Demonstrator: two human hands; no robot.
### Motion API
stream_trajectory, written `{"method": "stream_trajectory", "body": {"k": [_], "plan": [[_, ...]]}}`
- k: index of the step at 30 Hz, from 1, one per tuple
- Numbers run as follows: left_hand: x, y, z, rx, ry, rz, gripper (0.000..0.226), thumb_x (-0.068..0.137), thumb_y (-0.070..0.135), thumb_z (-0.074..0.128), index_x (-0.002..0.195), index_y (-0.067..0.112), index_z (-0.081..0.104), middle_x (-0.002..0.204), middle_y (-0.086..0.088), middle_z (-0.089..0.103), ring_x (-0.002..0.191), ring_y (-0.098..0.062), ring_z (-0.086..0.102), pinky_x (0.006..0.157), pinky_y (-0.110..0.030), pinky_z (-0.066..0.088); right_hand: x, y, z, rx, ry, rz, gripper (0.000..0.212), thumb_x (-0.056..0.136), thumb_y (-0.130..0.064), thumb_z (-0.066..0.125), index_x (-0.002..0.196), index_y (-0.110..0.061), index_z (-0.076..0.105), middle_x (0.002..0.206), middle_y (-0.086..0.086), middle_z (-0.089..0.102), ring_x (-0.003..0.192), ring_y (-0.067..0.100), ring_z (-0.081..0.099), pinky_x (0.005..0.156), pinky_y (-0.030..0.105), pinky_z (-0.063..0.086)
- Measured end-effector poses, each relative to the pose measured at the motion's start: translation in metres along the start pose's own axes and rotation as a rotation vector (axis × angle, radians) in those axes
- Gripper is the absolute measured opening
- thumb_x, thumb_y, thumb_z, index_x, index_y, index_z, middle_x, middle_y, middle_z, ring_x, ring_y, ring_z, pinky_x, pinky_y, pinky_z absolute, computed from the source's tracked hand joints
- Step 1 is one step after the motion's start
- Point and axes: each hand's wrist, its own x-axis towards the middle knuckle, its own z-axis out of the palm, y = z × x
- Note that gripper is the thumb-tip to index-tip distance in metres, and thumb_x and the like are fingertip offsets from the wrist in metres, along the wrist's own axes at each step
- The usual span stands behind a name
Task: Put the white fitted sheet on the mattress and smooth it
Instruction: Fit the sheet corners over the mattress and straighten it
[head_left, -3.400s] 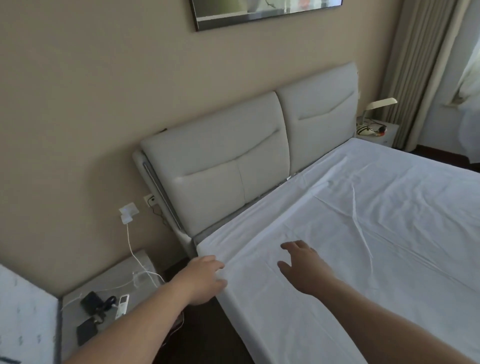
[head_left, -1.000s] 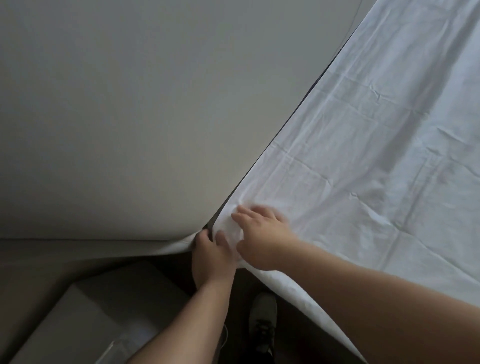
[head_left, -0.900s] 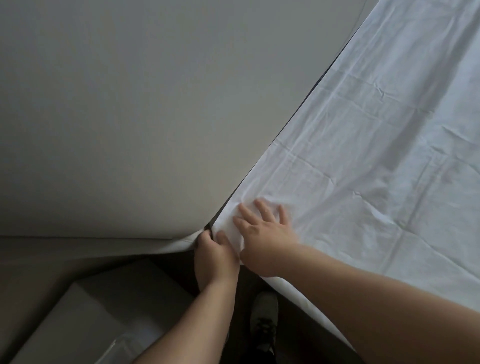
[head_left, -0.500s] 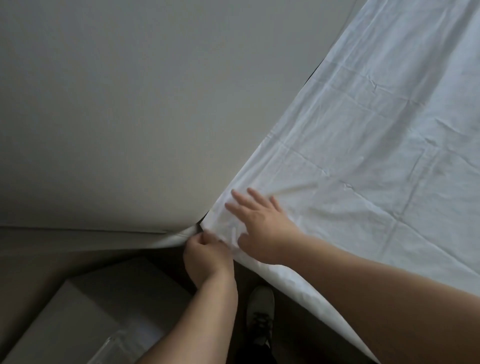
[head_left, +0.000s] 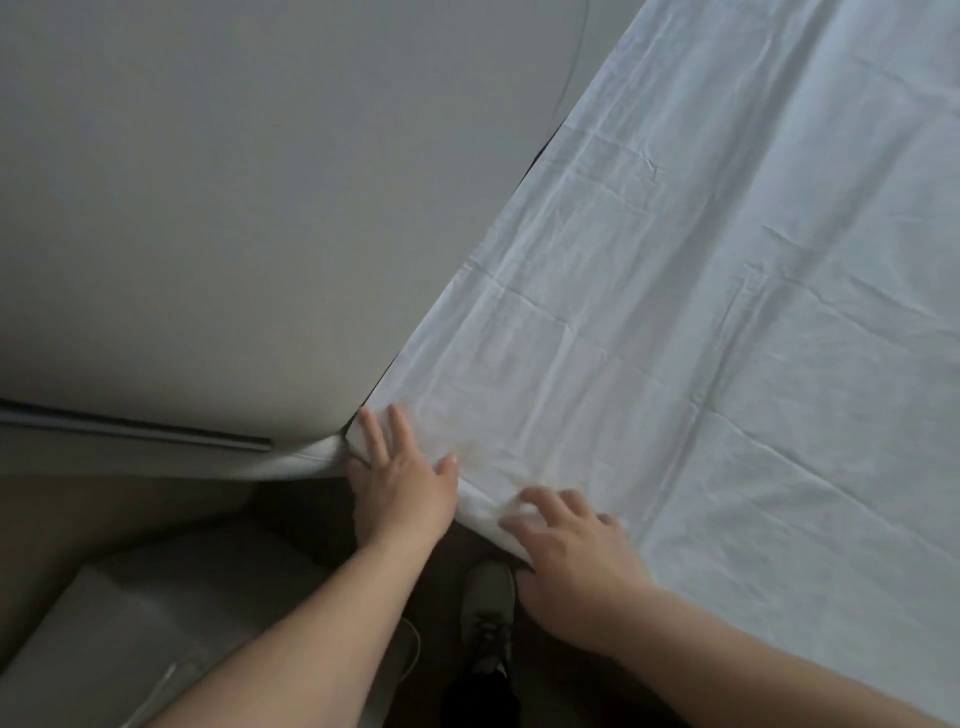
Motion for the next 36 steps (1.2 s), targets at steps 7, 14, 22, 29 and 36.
{"method": "stream_trajectory", "body": {"k": [7,14,22,29,36], "plan": [[-0.02,0.036,0.003,0.546,-0.232,0.6,0.086,0.097,0.07,0.035,0.151,0.048,-0.027,0.157,0.007,-0.047,0.146,-0.029,-0.042,0.115,-0.074,-0.003,0.007,0.046,-0.018,0.255,0.177,0.473,0.07,0.087,-0.039,0.05,0.148,-0.049,0.017,0.159,-0.003,0.01,0.147,0.027,0.012,0.107,0.055,0.039],[-0.016,0.055,-0.012,0.675,-0.241,0.213,0.1,0.092,0.079,0.029,0.158,0.024,-0.022,0.166,-0.017,-0.025,0.153,-0.049,-0.007,0.116,-0.063,0.031,-0.035,0.056,-0.003,0.233,-0.242,0.176,0.036,0.09,-0.035,0.05,0.123,-0.026,0.062,0.133,0.002,0.054,0.115,0.029,0.056,0.094,0.036,0.051],[-0.01,0.167,-0.015,0.672,-0.073,0.549,0.095,0.09,0.074,0.045,0.16,0.036,-0.007,0.167,0.002,-0.025,0.155,-0.035,-0.012,0.111,-0.068,0.033,0.006,0.168,-0.066,0.213,0.266,0.428,0.074,0.089,-0.045,0.053,0.153,-0.05,0.016,0.168,-0.003,0.002,0.155,0.033,0.001,0.117,0.067,0.016],[0.002,0.143,0.035,0.649,-0.242,0.385,0.129,0.068,0.088,0.058,0.146,0.049,-0.037,0.154,-0.001,-0.049,0.146,-0.046,-0.033,0.114,-0.073,0.024,-0.09,0.252,0.021,0.167,0.178,0.633,0.087,0.081,-0.077,0.047,0.15,-0.047,0.004,0.162,-0.006,0.008,0.148,0.029,0.015,0.112,0.051,0.039],[-0.017,0.165,0.02,0.699,-0.198,0.2,0.135,0.07,0.072,0.07,0.16,0.021,-0.016,0.162,-0.022,-0.007,0.148,-0.05,0.014,0.117,-0.059,0.033,-0.156,0.298,0.025,0.262,0.078,0.885,0.056,0.082,-0.056,0.056,0.129,-0.032,0.038,0.129,0.0,0.039,0.122,0.03,0.044,0.088,0.047,0.05]]}}
